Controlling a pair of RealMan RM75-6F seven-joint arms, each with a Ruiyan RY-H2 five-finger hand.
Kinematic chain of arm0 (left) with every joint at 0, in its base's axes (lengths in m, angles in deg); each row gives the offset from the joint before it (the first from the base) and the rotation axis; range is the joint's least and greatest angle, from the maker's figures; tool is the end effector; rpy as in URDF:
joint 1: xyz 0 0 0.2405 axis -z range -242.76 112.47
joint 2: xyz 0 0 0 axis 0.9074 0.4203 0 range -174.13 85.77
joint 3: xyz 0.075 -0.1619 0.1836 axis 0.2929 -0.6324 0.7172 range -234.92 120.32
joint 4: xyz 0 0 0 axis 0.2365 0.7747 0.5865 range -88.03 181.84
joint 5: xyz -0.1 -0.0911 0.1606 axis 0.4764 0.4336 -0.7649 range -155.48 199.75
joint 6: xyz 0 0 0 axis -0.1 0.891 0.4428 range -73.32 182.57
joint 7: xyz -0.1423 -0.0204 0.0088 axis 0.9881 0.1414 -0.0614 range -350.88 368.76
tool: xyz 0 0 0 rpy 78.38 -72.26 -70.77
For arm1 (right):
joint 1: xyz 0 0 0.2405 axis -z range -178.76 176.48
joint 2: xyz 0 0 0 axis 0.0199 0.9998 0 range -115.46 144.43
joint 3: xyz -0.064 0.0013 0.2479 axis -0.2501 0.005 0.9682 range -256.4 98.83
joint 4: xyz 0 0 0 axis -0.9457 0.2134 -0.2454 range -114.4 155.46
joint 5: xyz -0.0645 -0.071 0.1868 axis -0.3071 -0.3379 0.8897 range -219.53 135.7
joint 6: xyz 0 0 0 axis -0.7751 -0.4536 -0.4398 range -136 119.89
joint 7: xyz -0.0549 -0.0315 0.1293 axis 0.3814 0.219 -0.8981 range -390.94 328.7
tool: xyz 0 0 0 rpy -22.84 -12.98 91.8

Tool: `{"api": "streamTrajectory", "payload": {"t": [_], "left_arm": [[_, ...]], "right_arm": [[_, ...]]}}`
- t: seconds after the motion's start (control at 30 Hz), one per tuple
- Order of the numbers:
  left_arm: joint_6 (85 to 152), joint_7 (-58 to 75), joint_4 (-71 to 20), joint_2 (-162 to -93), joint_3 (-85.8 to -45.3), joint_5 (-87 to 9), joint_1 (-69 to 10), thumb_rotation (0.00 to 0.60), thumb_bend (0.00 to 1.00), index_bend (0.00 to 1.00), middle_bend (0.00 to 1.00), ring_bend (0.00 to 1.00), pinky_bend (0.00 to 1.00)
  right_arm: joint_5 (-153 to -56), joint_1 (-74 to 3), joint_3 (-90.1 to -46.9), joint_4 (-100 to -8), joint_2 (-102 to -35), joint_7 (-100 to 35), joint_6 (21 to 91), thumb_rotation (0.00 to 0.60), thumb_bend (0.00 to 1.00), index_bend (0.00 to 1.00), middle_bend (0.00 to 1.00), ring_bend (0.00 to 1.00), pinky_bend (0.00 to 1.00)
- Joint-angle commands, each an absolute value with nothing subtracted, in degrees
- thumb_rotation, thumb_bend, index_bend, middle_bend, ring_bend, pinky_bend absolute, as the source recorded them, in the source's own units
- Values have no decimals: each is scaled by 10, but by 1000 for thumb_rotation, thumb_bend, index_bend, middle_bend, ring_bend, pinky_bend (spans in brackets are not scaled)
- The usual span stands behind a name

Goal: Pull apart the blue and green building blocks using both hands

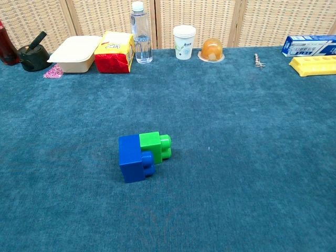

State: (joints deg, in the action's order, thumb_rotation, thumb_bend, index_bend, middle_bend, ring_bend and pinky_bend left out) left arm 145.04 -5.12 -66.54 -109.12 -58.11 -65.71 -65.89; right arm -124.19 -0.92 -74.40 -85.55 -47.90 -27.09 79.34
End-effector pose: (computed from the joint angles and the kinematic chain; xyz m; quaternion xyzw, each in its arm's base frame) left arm -0.2443 0.1434 0.1421 -0.5479 -0.4350 -0.4190 0.5788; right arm -0.2843 -0.1573 0.1611 0.5230 -0.4491 0.4089 0.5980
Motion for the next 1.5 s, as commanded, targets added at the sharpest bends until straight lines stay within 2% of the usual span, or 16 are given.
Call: {"api": "streamTrajectory", "payload": {"t": [0.03,0.2,0.37,0.57,0.67,0.9,1.07,1.27,1.5], "left_arm": [[1449,-51,-666,-1092,-582,-657,-658,415,225,69,73,0,47],[1450,-50,-666,-1092,-583,-658,-657,415,224,69,75,0,54],[1448,-52,-667,-1092,-584,-660,-655,412,226,76,91,0,157],[1428,-89,-698,-1095,-588,-658,-641,412,225,124,139,25,159],[1404,-122,-723,-1102,-594,-655,-622,411,226,157,163,57,169],[1316,-239,-789,-1104,-606,-597,-565,412,226,157,163,57,172],[1272,-345,-812,-1137,-623,-528,-515,409,226,156,162,57,172],[1238,-434,-801,-1217,-644,-425,-446,410,226,157,163,57,174],[1236,-505,-771,-1298,-657,-328,-378,411,227,157,163,57,179]], "right_arm": [[-1245,-8,-745,-856,-480,-271,797,600,255,344,414,377,335],[-1243,-8,-745,-854,-481,-272,794,600,255,344,414,376,335],[-1249,-6,-748,-856,-481,-272,799,600,255,344,414,377,335],[-1253,1,-750,-857,-476,-276,809,600,256,344,414,377,335],[-1252,-1,-750,-853,-479,-282,804,600,255,344,414,377,336],[-1249,-7,-748,-844,-484,-284,793,600,255,344,414,377,335],[-1252,-8,-751,-842,-482,-288,790,600,256,344,414,377,335],[-1261,-4,-754,-842,-480,-292,797,600,256,344,414,377,335],[-1260,-2,-752,-841,-475,-301,800,600,256,344,414,377,336]]}}
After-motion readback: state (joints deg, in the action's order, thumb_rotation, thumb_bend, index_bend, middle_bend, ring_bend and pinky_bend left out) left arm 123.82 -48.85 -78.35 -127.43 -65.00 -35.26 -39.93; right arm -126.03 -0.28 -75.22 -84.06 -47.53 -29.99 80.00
